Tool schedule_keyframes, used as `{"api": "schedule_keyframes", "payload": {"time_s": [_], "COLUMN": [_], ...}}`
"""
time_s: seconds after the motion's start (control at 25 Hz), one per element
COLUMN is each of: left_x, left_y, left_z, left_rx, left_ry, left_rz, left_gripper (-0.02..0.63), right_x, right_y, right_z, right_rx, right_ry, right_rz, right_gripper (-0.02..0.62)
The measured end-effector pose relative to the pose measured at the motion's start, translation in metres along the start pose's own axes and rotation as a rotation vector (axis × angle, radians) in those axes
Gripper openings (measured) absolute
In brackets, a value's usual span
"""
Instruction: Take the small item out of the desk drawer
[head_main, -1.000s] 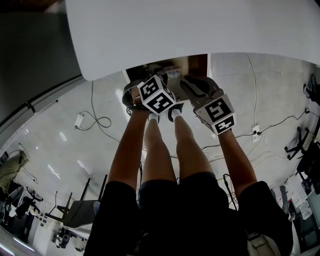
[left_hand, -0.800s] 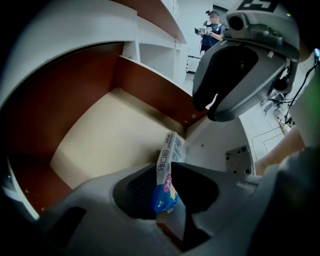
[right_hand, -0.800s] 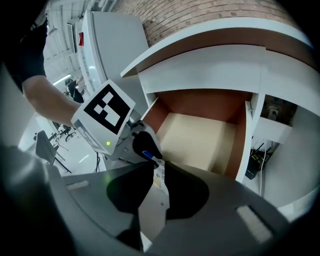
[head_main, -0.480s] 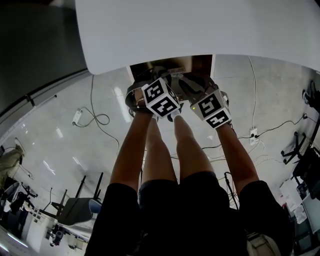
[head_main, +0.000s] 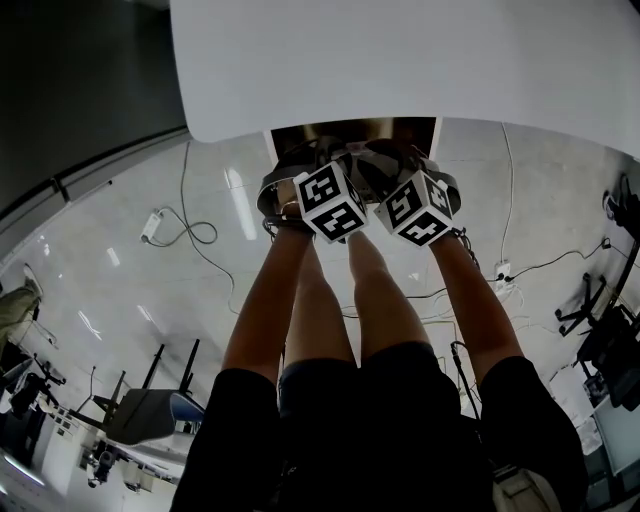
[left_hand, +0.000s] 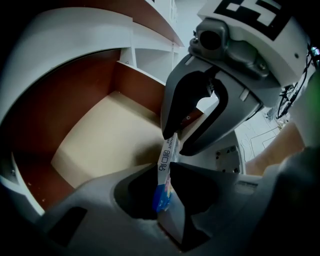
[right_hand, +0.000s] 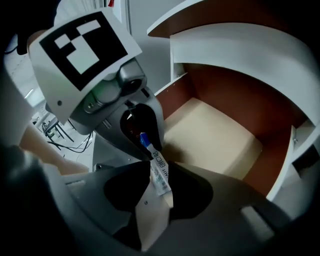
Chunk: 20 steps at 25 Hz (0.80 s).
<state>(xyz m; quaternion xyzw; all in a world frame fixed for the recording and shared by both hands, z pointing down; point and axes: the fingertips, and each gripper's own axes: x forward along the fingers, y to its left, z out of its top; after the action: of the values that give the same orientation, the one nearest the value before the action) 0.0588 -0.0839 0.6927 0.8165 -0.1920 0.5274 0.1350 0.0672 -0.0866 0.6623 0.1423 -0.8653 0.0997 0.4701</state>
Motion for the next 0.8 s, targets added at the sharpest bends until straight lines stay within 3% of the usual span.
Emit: {"api": "schedule_keyframes", "payload": {"time_s": [0.4,0.8], "left_x": [-0.006,-0.005], "left_y": [-0.008,-0.004], "left_z": [0.005,0.001], "left_rx": [0.010,-0.057], "left_ry": [-0.015,-0.025], "left_rz": [-0.013,-0.016], "left_gripper": [0.072,0.072], "right_x": [0.012,0.017], "right_y": [0.000,-0.002], "right_z": [-0.012,-0.007], "right_rx": [-0.150,-0.212], "right_ry": [0.100,0.103], "right_rz": [0.025,0.074], "right_gripper": [0.137,0.142]}}
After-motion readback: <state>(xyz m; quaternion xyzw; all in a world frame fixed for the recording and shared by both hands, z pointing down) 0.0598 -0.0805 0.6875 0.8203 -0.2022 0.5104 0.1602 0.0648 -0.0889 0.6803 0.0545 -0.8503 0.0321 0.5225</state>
